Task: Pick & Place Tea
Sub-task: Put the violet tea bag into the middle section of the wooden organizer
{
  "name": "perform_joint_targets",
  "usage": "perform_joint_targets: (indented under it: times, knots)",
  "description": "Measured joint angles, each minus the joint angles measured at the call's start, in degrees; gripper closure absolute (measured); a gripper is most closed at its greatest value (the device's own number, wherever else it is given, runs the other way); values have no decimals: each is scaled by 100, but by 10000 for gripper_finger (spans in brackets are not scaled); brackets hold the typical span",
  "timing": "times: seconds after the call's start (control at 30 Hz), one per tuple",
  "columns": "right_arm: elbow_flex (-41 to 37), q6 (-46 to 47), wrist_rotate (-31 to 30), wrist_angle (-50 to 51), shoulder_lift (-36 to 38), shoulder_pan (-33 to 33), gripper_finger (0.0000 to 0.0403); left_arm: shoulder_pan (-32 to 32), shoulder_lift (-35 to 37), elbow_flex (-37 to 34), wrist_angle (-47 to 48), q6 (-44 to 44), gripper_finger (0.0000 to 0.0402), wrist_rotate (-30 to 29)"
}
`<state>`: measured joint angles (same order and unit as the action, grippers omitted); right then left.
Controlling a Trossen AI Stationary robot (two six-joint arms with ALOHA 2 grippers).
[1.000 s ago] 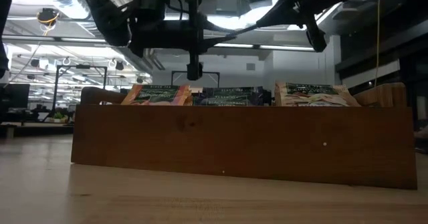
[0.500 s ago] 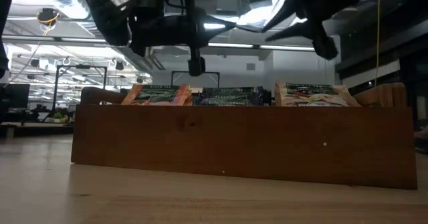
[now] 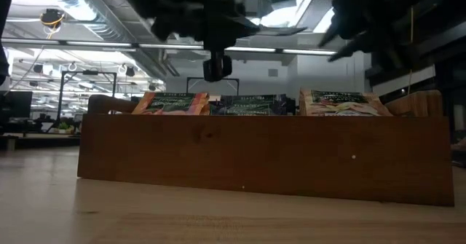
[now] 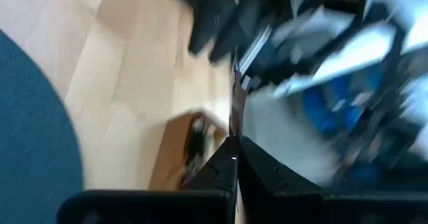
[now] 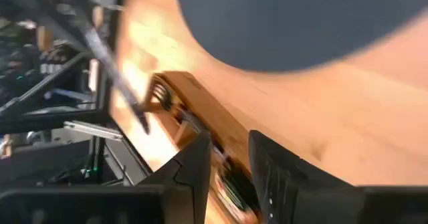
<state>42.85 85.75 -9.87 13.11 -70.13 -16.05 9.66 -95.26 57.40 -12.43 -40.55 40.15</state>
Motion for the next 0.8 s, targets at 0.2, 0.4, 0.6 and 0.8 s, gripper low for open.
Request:
perform_joint_targets:
  times: [0.2,0.4,0.6,0.8]
  knots:
    - [-2,882,-89,656,0,-420,300,-222,0,1150,2969,2241,399,-175]
    - [-2,1607,153,1236,0,-796,301,-406,0,1820,4535,3377,399,-337]
    - [-2,2228,677,2152,0,-1156,301,-748,-116,2238,5463,3881,399,-1080]
    - [-4,2564,1015,2757,2,-1369,301,-1029,-688,2809,6136,3887,399,-1180]
